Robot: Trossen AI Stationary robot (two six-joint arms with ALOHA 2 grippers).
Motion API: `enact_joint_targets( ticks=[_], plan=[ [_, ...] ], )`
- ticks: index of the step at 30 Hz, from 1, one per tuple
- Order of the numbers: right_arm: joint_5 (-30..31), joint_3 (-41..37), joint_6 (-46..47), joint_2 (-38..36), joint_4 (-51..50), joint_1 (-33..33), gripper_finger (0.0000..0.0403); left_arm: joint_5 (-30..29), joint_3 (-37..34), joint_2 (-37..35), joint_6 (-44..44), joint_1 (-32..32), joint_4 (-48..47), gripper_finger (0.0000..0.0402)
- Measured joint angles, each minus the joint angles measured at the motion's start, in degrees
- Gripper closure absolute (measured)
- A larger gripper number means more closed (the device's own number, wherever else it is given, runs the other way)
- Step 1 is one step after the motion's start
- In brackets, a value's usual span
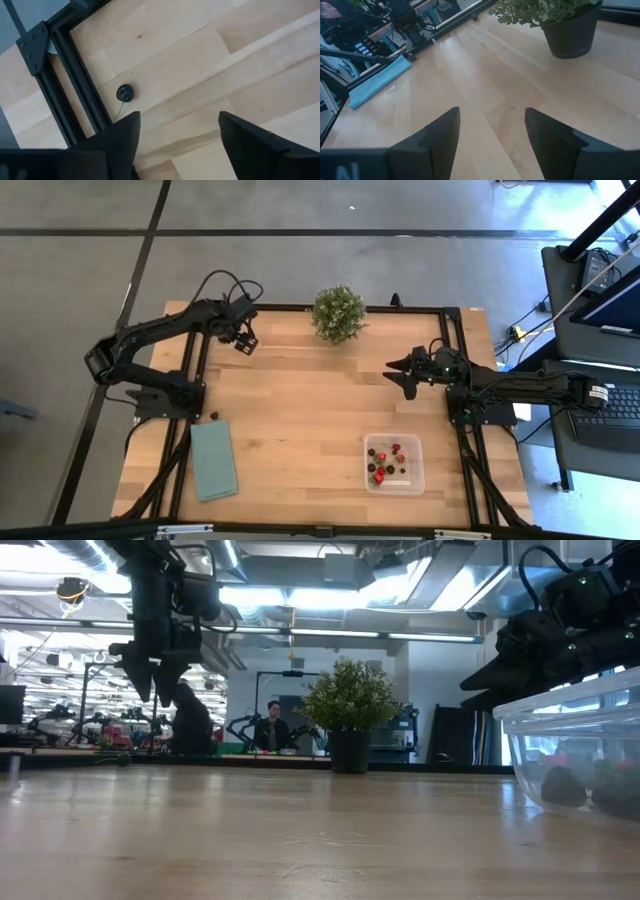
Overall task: Pick and placing Produce into tupperware
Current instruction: Put the black cherry into the bin
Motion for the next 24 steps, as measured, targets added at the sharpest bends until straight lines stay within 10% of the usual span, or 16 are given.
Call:
enact_joint_targets(
  ticks=[6, 15, 24],
  plan=[
    [0.0, 0.0, -0.1, 0.0, 0.0, 0.0, 0.0176, 2.8, 0.0, 1.2, -6.6, 1.7, 0.1, 0.0138],
    [0.1, 0.0, -0.3, 0.0, 0.4, 0.0, 0.0176, 4.2, 0.0, 6.5, 10.9, 2.6, 4.3, 0.0160],
    [0.1, 0.0, 0.0, 0.0, 0.4, 0.0, 0.0176, -0.4, 0.0, 12.4, 1.2, 7.0, 2.3, 0.0161]
  ],
)
